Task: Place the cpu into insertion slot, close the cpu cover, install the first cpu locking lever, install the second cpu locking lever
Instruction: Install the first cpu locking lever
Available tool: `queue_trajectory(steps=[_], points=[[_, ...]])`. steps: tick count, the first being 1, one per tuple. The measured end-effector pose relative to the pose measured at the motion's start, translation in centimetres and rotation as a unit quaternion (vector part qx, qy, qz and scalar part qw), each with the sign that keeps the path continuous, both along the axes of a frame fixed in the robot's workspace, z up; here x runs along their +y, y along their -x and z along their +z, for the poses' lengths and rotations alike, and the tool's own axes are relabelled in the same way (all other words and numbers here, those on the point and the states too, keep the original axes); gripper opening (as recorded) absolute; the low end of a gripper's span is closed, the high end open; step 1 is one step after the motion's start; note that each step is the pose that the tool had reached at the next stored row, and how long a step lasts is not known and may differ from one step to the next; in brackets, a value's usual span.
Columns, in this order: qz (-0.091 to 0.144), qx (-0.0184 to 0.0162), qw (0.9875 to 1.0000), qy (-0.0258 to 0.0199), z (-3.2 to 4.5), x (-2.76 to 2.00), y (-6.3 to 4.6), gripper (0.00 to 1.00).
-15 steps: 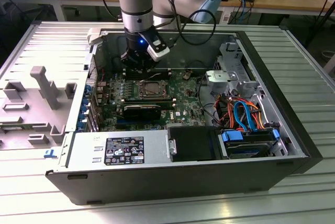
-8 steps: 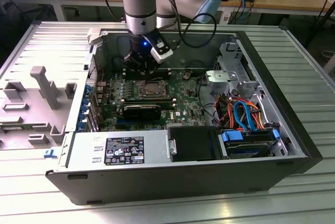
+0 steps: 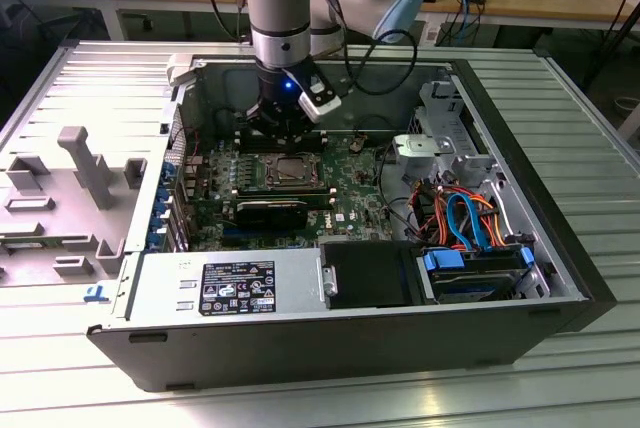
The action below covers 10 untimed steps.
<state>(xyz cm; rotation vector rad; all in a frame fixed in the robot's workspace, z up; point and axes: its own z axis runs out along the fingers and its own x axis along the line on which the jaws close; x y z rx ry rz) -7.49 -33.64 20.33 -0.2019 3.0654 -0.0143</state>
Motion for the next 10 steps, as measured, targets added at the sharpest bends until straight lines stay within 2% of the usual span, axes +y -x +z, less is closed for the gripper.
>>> queue_trajectory(steps=[7,10], points=[[0.000,0.0020,1.0000,0.0000,-0.22,0.00,-1.5,0.11],[0.000,0.0021,1.0000,0.0003,-0.21,0.08,-1.5,0.11]])
